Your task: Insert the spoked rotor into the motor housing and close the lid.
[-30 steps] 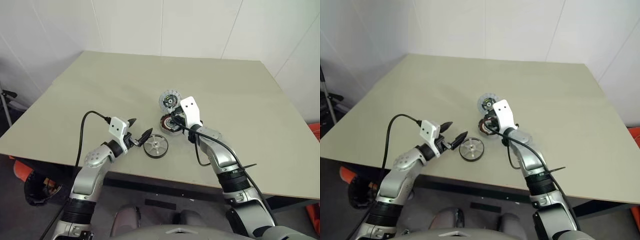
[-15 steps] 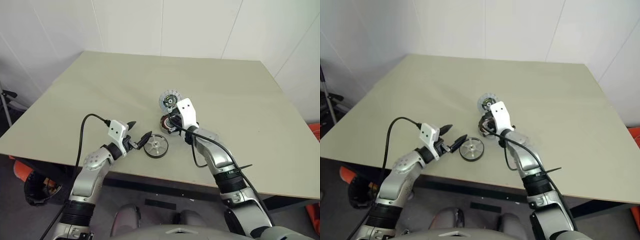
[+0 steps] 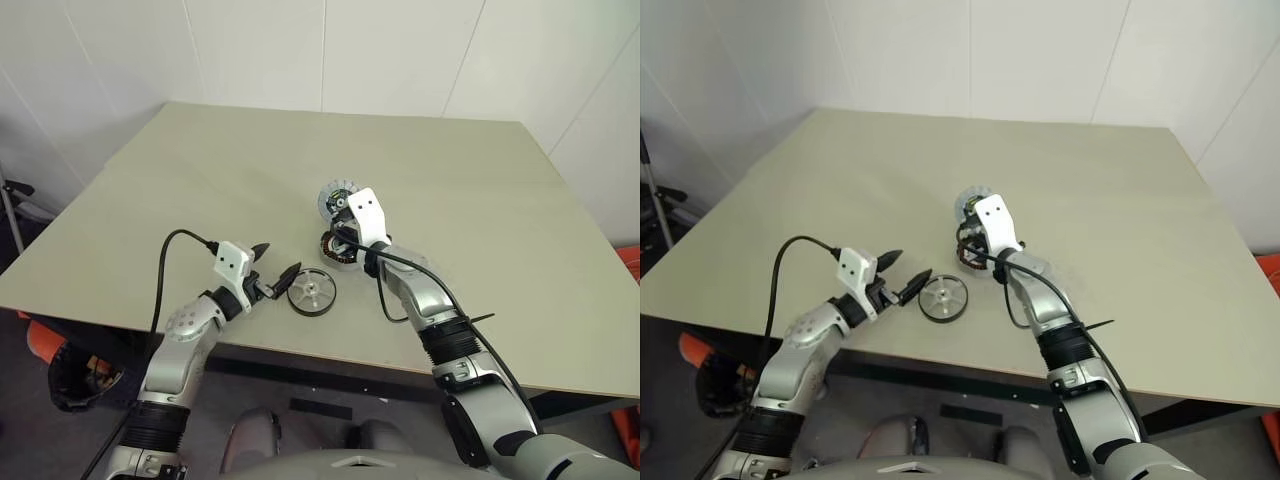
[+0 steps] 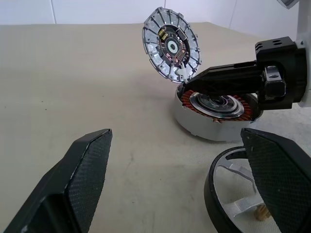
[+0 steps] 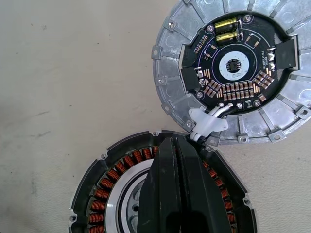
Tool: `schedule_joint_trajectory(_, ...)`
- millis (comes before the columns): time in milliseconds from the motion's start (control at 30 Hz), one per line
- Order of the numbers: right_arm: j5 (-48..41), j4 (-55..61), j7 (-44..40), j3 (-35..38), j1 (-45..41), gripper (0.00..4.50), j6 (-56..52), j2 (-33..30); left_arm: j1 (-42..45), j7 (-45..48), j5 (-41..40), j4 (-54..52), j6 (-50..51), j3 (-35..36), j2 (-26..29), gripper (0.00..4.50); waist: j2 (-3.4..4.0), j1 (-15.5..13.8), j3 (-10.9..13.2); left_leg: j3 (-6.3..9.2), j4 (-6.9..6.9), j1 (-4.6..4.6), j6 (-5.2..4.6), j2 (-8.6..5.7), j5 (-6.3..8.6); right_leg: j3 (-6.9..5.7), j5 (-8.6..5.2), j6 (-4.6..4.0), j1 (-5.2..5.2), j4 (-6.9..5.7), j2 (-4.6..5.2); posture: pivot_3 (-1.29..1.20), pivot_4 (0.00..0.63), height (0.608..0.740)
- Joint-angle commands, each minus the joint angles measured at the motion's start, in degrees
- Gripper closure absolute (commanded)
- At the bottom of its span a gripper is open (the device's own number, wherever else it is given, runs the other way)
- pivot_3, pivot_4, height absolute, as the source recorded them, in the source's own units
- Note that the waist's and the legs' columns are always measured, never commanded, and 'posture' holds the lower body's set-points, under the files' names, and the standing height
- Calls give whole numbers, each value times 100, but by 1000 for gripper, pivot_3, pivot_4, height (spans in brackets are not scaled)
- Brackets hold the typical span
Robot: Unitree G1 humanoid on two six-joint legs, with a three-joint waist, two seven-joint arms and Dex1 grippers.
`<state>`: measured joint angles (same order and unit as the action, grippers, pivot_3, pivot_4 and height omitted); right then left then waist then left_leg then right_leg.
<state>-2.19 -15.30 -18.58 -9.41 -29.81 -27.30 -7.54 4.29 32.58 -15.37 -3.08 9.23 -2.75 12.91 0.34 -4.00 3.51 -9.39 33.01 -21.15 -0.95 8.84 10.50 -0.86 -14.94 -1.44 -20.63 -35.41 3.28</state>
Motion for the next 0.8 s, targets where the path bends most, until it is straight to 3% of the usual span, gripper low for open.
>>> schedule_joint_trajectory(33,-46,455,-10,113,73,4483,-53,-35,83,-68,-16,-283,1,-4,-12,0,0,-4,0,0,0,-1,0,0,0,0,0,0,0,0,0,0,0,740)
schedule_joint_trajectory(333,-108,1335,17,140,166,4483,-462,5,79,27,-70,-162,-83,35,37,0,0,-3,0,0,0,-4,0,1,0,0,0,0,-6,-3,-1,0,0,740)
schedule_joint_trajectory(800,164,837,18,-243,249,4483,-557,91,36,117,-39,52,-313,73,16,0,0,-1,0,0,0,-4,1,1,-1,0,0,0,-7,-3,0,0,0,740)
